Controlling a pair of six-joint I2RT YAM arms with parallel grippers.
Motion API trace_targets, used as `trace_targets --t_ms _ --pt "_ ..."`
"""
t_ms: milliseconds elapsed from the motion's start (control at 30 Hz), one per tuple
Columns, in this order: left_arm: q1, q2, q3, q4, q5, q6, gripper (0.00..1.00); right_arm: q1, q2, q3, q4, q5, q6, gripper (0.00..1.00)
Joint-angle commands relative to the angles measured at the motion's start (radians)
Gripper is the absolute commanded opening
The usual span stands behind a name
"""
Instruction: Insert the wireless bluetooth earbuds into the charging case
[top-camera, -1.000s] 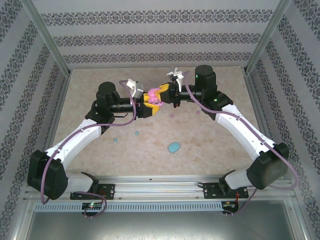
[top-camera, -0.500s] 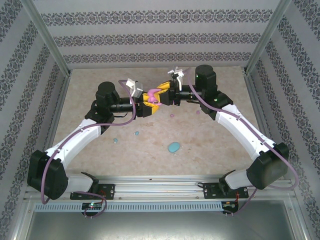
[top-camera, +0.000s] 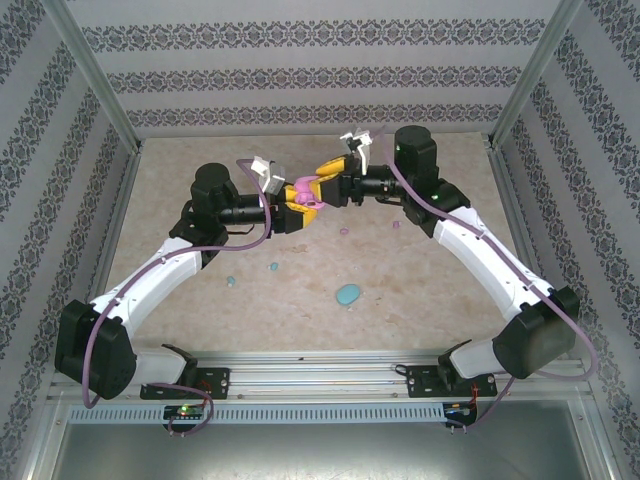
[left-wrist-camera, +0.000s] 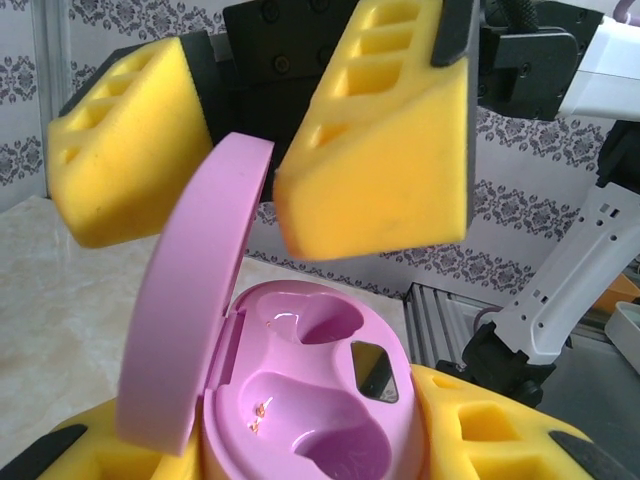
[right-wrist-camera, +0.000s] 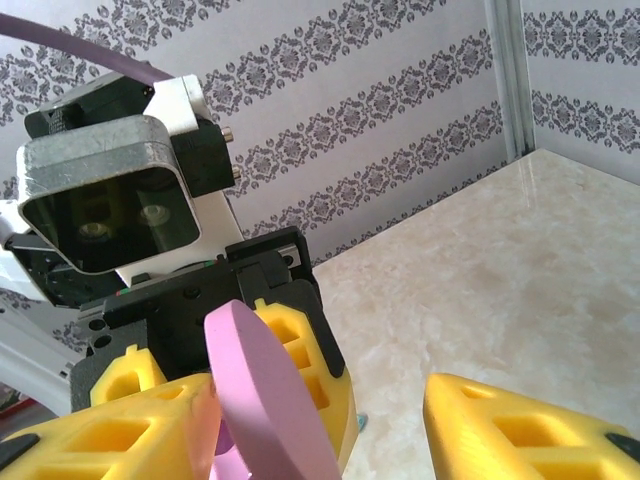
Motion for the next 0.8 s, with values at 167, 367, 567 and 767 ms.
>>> trace_targets --t_ms 167,367,567,767 --pt "0.025 -0.019 -0.01 -0.05 -0.05 0.031 0.27 -0.039 -0.069 0.05 -0.156 0.097 0.144 0.58" --pt "0.036 -0.023 -0.029 -0.057 -0.062 0.049 0.27 -0.094 -0.106 0.049 -0.255 0.138 0.23 0.58" --pt "0.041 -0.022 -0.052 -0.061 -0.09 0.069 0.27 -0.153 -0.089 0.007 -0.353 0.313 0.373 0.51" --pt "0.041 -0.013 -0.062 -0.073 -0.108 0.099 0.27 -0.127 0.01 -0.087 -0.341 0.414 0.468 0.47"
